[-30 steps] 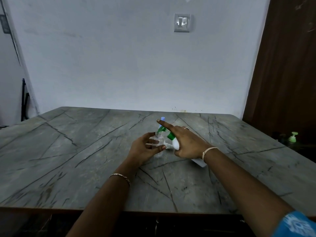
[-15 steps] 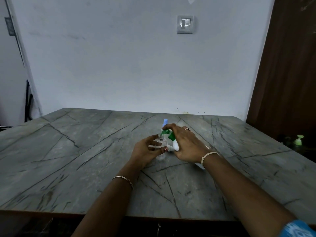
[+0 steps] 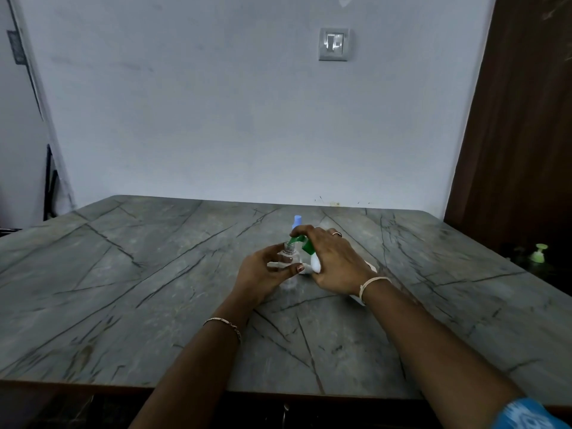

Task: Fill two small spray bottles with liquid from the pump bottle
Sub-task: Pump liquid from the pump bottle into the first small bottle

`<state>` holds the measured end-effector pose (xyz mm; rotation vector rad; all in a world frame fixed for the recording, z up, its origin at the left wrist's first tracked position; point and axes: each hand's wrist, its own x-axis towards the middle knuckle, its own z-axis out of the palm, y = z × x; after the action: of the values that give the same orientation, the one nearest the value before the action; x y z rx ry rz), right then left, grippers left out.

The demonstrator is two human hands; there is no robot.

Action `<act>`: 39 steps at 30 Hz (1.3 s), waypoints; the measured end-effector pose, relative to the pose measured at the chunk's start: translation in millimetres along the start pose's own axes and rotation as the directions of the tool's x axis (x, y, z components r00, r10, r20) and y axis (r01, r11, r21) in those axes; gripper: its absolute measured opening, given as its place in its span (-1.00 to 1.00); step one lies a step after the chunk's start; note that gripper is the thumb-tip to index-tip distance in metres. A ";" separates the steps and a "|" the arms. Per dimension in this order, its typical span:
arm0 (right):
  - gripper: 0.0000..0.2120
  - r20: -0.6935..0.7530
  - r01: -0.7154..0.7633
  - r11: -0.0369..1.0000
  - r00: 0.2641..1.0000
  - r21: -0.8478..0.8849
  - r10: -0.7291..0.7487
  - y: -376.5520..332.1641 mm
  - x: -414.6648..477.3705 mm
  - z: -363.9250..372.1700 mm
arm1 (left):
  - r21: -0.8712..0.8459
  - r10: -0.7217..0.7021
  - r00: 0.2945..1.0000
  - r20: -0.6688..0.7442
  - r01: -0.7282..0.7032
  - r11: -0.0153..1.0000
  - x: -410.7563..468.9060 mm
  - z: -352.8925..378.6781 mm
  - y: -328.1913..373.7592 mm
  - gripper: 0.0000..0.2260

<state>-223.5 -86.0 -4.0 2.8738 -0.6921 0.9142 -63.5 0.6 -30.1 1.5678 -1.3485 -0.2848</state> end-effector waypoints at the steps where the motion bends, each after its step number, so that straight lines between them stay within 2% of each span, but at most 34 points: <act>1: -0.30 -0.003 -0.001 1.000 1.000 0.001 0.001 -0.6 0.8 0.3 | -0.003 0.000 1.000 0.001 0.000 1.000 -0.3 0.4 0.2 -0.41; 9: -0.15 0.019 0.013 0.997 1.000 -0.078 -0.011 4.7 -7.5 -2.6 | -0.038 0.002 1.000 -0.028 -0.003 0.999 -0.3 4.2 1.2 -0.43; 19: -0.32 -0.024 0.005 0.999 1.000 -0.036 -0.006 1.7 -1.1 0.6 | -0.102 -0.002 1.000 -0.005 0.002 0.995 3.3 5.9 -1.8 -0.48; 27: -0.13 0.002 0.021 0.986 1.000 -0.165 -0.021 3.4 -5.0 0.4 | -0.062 0.031 1.000 -0.007 -0.031 0.998 1.9 5.8 -0.9 -0.49; 39: -0.32 -0.032 -0.024 0.994 0.999 -0.106 0.020 -4.7 -2.8 -1.0 | -0.076 0.017 1.000 -0.012 -0.018 0.997 2.7 6.4 -0.3 -0.53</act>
<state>-224.0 -80.5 -4.3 2.7589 -0.7471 0.8936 -67.0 -5.1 -32.2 1.4914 -1.3270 -0.3122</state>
